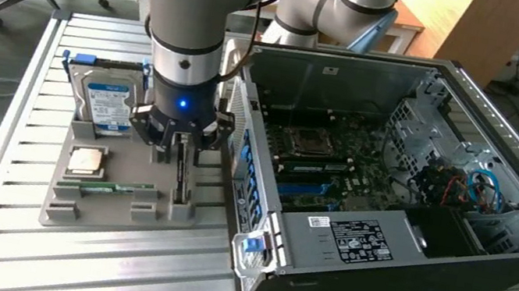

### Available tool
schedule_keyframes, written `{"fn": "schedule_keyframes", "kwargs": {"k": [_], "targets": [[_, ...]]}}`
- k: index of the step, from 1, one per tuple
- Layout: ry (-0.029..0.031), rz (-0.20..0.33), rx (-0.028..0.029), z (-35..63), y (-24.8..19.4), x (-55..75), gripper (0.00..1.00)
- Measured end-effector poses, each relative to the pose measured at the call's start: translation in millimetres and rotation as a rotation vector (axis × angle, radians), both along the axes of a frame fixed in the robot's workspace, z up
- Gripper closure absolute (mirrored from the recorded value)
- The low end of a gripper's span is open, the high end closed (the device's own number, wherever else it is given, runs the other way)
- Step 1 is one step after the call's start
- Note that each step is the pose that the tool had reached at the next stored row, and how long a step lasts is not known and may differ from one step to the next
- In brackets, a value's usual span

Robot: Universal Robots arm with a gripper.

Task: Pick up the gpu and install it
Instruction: 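Pick up the gpu and move the gpu toward the slot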

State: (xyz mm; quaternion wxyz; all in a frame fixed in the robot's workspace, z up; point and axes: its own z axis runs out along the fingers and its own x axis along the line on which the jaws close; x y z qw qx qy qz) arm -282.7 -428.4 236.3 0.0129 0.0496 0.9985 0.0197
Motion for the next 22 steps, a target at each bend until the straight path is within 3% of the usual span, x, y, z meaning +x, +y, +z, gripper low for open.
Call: {"fn": "schedule_keyframes", "kwargs": {"k": [22], "targets": [[-0.0001, 0.000, 0.0000, -2.5, 0.2, -1.2, 0.53]]}}
